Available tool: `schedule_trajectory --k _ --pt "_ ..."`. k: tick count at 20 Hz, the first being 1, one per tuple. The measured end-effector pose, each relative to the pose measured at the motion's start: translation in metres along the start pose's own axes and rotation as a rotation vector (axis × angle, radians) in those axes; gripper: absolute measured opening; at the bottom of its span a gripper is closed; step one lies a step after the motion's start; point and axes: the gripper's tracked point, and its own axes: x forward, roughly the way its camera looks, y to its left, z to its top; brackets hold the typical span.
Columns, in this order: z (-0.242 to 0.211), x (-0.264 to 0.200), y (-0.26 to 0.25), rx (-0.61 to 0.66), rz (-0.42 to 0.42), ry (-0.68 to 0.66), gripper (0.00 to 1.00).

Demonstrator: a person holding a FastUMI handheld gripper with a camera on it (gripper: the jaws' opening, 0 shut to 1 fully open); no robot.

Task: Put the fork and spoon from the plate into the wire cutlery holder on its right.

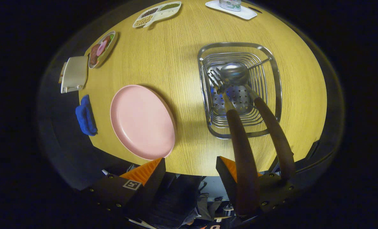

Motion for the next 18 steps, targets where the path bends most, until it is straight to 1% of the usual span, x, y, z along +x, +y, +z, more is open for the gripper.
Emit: schedule_trajectory --k 4,10,14,15,18 --pt "-0.018 -0.028 -0.008 -0.032 -0.013 -0.072 0.98" --pt "-0.015 -0.094 0.009 -0.058 0.053 -0.341 0.98" --pt "-0.014 -0.120 0.006 -0.114 0.010 -0.503 0.98" --pt "-0.013 -0.127 0.011 -0.135 0.021 -0.555 0.98" --pt "0.006 -0.156 0.021 -0.145 0.043 -0.761 0.98"
